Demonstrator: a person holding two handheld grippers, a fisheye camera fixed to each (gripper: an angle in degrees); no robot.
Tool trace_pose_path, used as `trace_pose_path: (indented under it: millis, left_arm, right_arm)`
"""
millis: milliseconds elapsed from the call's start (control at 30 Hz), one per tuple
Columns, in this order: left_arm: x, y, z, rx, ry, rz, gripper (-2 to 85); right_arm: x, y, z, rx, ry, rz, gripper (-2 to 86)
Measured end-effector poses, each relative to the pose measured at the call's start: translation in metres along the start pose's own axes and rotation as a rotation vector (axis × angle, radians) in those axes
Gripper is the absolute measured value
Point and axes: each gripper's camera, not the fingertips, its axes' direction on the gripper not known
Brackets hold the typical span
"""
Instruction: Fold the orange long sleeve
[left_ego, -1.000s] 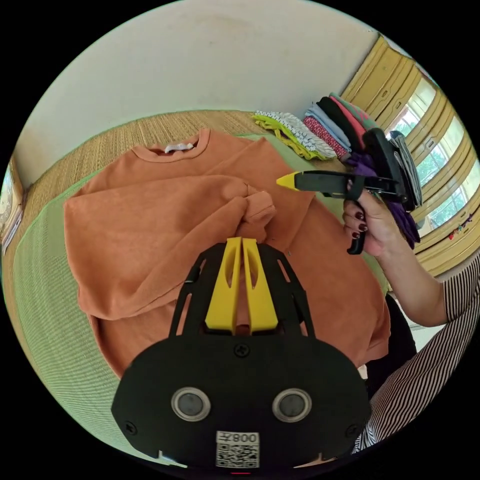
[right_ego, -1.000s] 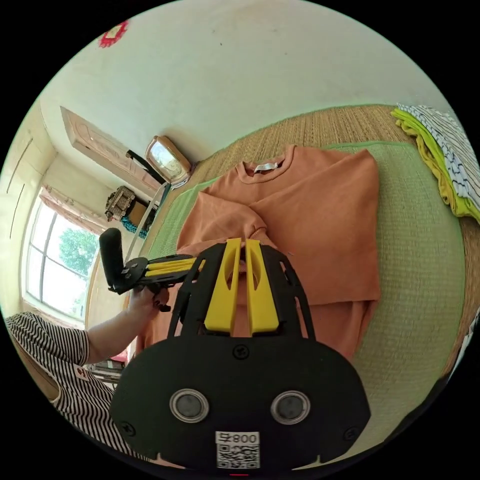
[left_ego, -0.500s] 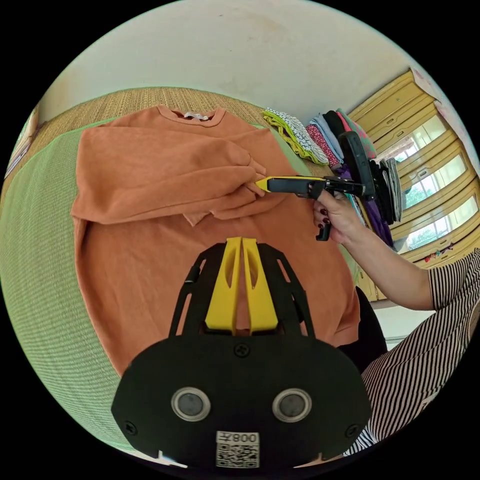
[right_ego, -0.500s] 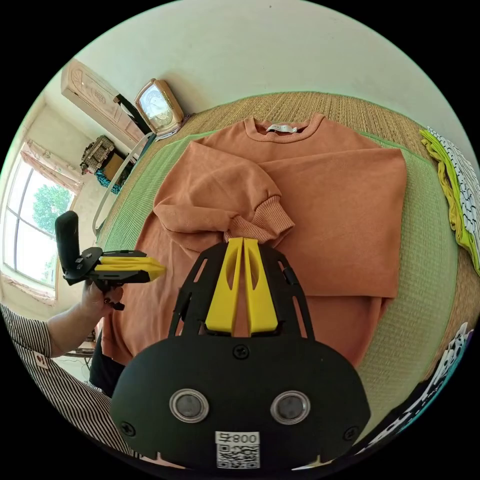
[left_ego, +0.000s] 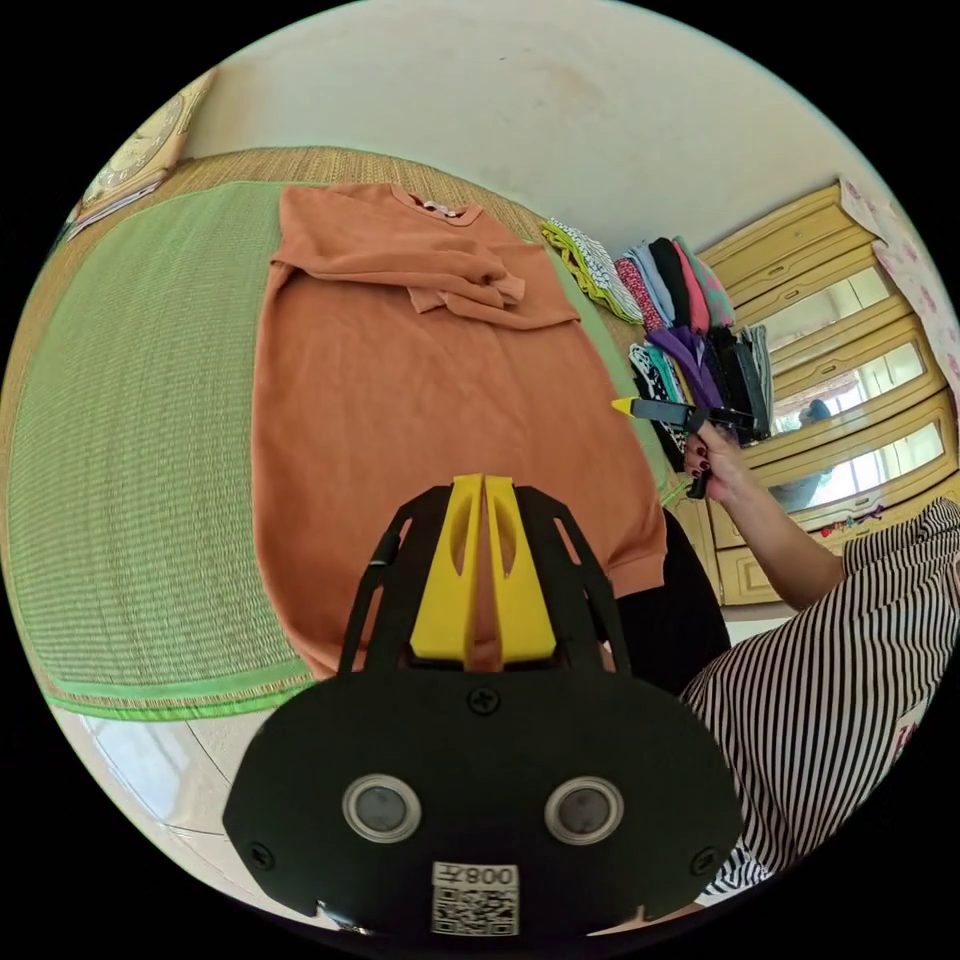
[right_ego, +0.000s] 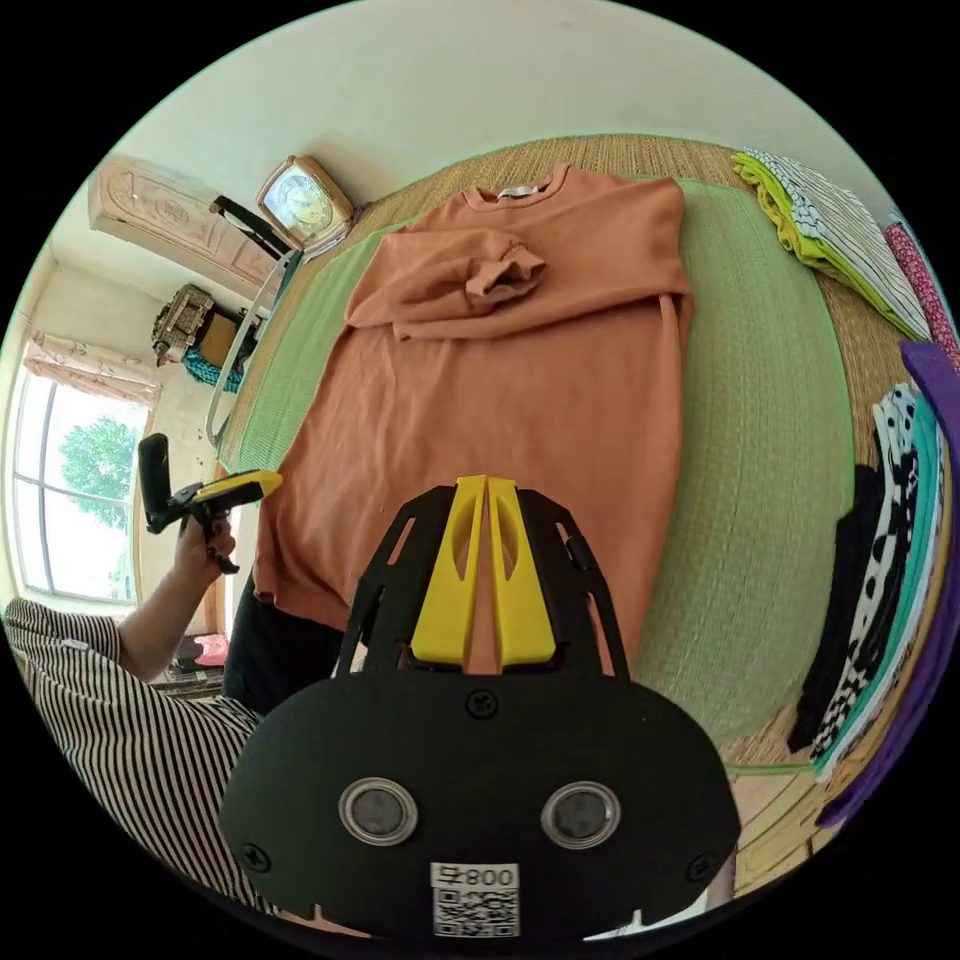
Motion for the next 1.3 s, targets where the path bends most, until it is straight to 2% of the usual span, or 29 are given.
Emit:
trace_pose_path:
  millis: [300, 767, 1033, 1300]
  left_arm:
    - [-0.005, 0.103, -0.026, -0.001, 0.002, -0.063, 0.6]
    - [-0.030, 0.232, -0.056, 0.081, 0.053, -0.229, 7.9]
    - [-0.055, 0.268, -0.055, 0.033, 0.009, -0.321, 11.3]
    - [-0.061, 0.277, -0.055, 0.006, -0.041, -0.309, 12.7]
  right_arm:
    - [-0.036, 0.109, 0.023, -0.155, 0.173, 0.008, 0.3]
    - [-0.069, 0.160, 0.015, -0.063, 0.315, -0.025, 0.5]
    - [-0.048, 0.199, -0.009, -0.077, 0.145, 0.033, 0.3]
    - [-0.012, 0.268, -0.064, 0.069, -0.007, 0.141, 0.3]
